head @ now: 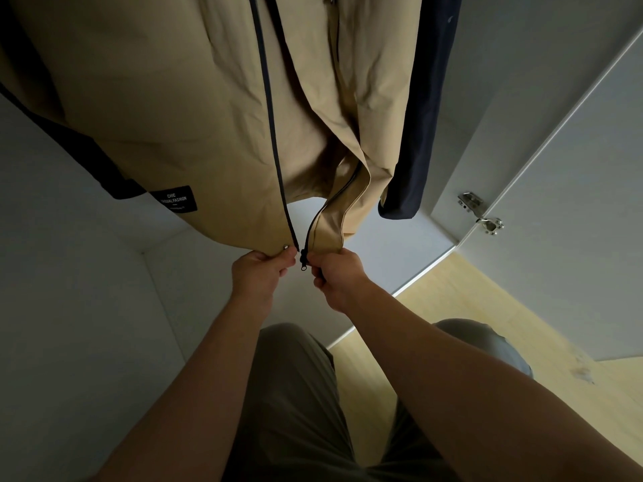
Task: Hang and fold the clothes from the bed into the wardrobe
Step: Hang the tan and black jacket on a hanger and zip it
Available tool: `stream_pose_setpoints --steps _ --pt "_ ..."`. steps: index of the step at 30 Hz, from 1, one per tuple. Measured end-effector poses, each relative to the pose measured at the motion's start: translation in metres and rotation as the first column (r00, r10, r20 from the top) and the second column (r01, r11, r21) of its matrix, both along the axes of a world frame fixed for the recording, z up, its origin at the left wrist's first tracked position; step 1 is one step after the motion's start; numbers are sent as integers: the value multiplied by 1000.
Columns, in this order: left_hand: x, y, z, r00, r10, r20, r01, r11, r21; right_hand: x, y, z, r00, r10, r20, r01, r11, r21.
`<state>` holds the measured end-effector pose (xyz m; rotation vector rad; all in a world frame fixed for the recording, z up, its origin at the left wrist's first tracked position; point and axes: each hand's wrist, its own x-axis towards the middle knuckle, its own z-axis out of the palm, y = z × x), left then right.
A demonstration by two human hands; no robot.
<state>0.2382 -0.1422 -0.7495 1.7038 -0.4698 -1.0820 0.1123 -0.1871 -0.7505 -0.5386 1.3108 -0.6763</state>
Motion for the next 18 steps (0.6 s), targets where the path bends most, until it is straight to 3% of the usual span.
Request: stream_pose_setpoints --steps 8,12,18 --pt "-2 -1 -3 999 -5 42 6 1000 -21 1 0 2 1000 -9 13 9 1000 8" --pt "0 0 -4 960 -83 268 86 996 3 1 0 2 1000 -26 12 26 999 20" --pt "4 1 1 873 -218 436 246 969 -8 3 -4 2 999 -38 -22 39 997 67"
